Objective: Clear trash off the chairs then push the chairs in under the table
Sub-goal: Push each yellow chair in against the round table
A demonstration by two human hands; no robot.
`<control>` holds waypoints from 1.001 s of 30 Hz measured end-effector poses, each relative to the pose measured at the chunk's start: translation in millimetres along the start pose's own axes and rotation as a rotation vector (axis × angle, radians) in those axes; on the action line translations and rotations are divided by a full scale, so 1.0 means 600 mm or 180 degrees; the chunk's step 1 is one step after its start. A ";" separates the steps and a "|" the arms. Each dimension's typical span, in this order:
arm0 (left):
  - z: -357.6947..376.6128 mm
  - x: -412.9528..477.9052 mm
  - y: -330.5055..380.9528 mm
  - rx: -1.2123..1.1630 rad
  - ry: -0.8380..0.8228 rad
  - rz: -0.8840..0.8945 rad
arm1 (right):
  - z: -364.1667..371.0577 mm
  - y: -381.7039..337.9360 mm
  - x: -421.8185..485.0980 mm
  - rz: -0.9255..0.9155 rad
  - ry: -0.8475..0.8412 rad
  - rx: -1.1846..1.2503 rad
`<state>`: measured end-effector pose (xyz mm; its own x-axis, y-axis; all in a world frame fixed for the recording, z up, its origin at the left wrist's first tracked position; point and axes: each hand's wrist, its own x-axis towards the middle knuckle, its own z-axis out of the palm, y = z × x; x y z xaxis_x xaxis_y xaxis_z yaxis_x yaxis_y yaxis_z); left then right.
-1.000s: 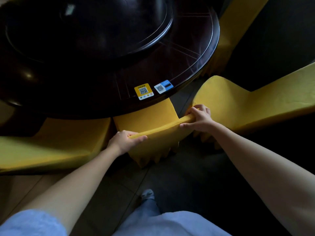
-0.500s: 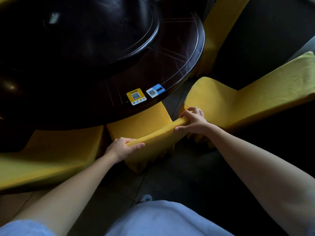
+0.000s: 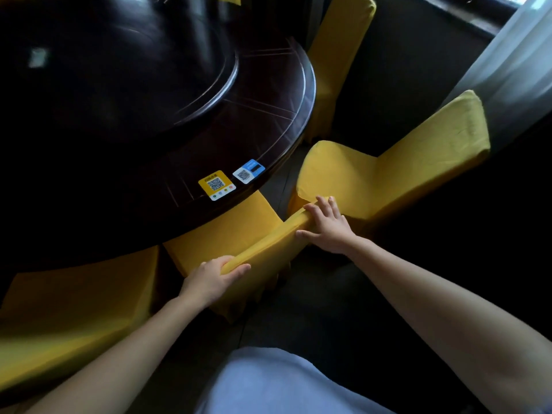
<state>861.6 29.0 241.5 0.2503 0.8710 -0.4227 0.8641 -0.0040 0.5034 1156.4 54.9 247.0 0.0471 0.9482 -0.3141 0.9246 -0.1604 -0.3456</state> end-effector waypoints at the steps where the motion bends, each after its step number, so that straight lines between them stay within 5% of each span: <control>1: 0.001 -0.001 0.001 0.0109 0.0061 0.0049 | 0.004 -0.004 -0.011 0.0003 0.0021 0.0004; 13: 0.019 0.031 0.176 0.0810 0.0017 0.1512 | -0.009 0.017 -0.136 0.0117 0.0414 -0.0120; 30: 0.101 0.122 0.421 0.1336 0.0176 0.2133 | -0.067 0.228 -0.164 0.0691 0.0903 -0.0112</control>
<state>1124.8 61.6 292.0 0.7630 0.6406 -0.0866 0.6322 -0.7116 0.3065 1293.7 -49.0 266.4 0.3423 0.9323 -0.1172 0.8938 -0.3615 -0.2655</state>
